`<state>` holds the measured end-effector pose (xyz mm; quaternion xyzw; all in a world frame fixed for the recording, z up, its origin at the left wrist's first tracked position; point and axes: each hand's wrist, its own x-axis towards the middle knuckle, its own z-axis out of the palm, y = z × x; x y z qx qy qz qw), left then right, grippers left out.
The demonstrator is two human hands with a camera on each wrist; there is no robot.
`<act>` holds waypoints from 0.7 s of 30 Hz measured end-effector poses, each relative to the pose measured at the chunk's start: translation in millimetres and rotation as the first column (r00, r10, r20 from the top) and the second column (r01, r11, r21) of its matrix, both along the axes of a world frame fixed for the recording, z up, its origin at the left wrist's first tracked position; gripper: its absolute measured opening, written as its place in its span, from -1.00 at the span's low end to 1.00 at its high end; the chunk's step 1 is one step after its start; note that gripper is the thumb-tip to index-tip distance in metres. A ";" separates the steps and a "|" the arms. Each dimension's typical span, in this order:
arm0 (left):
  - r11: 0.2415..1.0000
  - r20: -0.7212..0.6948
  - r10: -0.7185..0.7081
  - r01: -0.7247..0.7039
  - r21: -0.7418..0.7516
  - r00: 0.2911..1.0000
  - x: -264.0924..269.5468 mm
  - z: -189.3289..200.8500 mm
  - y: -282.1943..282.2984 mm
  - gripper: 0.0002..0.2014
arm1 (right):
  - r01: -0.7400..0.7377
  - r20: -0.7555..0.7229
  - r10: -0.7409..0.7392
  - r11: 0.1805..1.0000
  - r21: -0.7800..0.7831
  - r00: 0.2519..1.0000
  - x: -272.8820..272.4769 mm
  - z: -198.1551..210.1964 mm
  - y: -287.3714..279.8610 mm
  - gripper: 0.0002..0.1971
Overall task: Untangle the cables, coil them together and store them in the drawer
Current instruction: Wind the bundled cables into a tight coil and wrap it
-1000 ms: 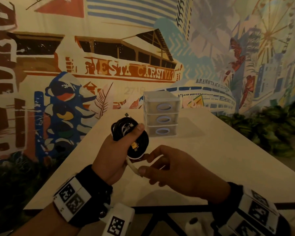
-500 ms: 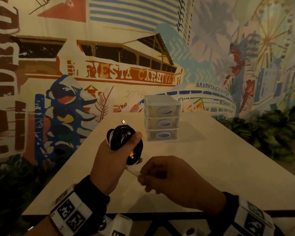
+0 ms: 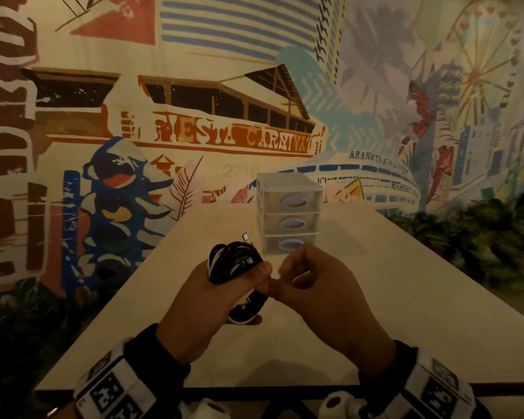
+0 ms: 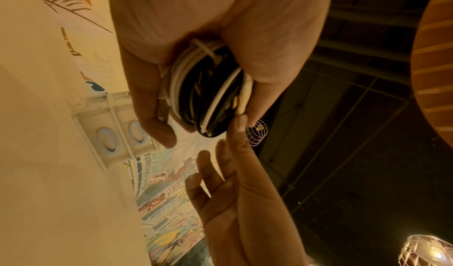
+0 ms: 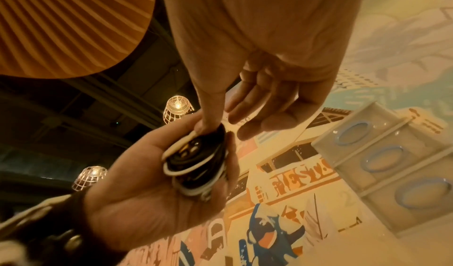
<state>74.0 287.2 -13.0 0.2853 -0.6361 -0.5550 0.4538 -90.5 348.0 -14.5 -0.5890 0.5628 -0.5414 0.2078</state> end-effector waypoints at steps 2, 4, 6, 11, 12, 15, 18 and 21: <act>0.999 0.029 -0.045 0.045 0.019 0.999 1.8 0.7 1.6 -0.79 | -0.001 -0.049 0.002 1.000 0.015 0.999 -6.3 1.7 -2.7 -0.57; 0.992 0.066 -0.114 0.110 0.058 0.991 5.2 1.4 0.9 -0.80 | -0.052 -0.102 0.055 0.998 0.031 0.993 -9.5 3.2 -3.5 -0.59; 0.982 0.109 -0.176 0.167 0.084 0.978 9.0 2.9 -1.7 -0.80 | -0.085 -0.150 0.089 0.996 0.027 0.985 -10.2 3.7 -1.5 -0.65; 0.970 0.215 -0.232 0.241 -0.015 0.949 14.4 3.2 -5.7 -0.82 | -0.173 -0.223 0.180 0.984 0.050 0.958 -12.2 2.0 3.9 -0.78; 0.972 0.229 -0.218 0.232 -0.036 0.949 13.8 2.0 -6.5 -0.83 | -0.181 -0.224 0.190 0.982 0.063 0.956 -14.4 1.2 3.2 -0.79; 0.970 0.311 -0.196 0.231 -0.079 0.930 10.1 -2.4 -10.8 -0.82 | -0.207 -0.239 0.228 0.972 0.109 0.944 -21.2 -2.7 1.8 -0.79; 0.959 0.421 -0.213 0.271 -0.082 0.882 6.4 -3.5 -20.0 -0.83 | -0.203 -0.278 0.240 0.967 0.157 0.930 -26.9 -6.1 -0.2 -0.79; 0.942 0.514 -0.179 0.298 -0.157 0.839 0.2 -0.8 -34.9 -0.74 | -0.171 -0.319 0.228 0.966 0.195 0.920 -34.0 -3.0 -6.9 -0.79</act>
